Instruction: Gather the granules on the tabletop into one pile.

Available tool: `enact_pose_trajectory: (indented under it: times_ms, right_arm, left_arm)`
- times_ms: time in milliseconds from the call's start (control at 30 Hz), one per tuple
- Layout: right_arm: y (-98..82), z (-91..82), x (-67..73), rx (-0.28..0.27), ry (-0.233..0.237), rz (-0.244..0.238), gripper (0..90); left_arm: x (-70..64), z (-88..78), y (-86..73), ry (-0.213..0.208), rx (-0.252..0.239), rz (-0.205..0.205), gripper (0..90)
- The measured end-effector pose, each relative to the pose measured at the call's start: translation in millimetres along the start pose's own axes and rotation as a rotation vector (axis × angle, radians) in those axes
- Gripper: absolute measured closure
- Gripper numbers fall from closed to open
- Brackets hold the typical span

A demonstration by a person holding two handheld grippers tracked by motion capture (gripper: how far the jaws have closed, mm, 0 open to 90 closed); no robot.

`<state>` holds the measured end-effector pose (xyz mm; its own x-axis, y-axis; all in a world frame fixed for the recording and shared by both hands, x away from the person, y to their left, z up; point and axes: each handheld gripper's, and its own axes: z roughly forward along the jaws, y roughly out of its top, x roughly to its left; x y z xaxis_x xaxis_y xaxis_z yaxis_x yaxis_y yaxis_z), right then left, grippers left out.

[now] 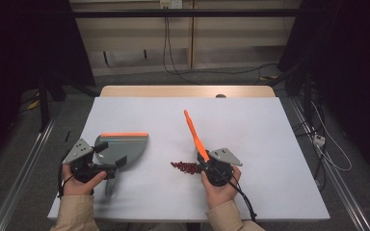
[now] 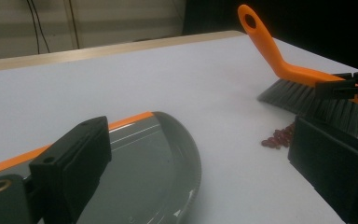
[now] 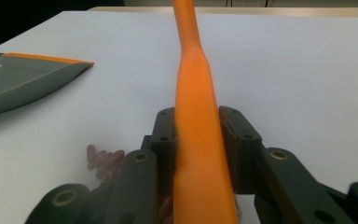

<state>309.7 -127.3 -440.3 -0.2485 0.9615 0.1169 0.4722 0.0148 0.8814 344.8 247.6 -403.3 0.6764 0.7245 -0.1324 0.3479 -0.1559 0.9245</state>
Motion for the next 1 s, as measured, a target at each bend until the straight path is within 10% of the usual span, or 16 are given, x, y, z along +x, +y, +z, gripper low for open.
enact_pose_trajectory:
  times_ms: [1000]
  right_arm:
    - [1.6,13.1,26.9,-0.013,0.076,0.006,69.1]
  left_arm:
    - [1.4,-1.5,-1.1,0.005,0.003,-0.002,5.9]
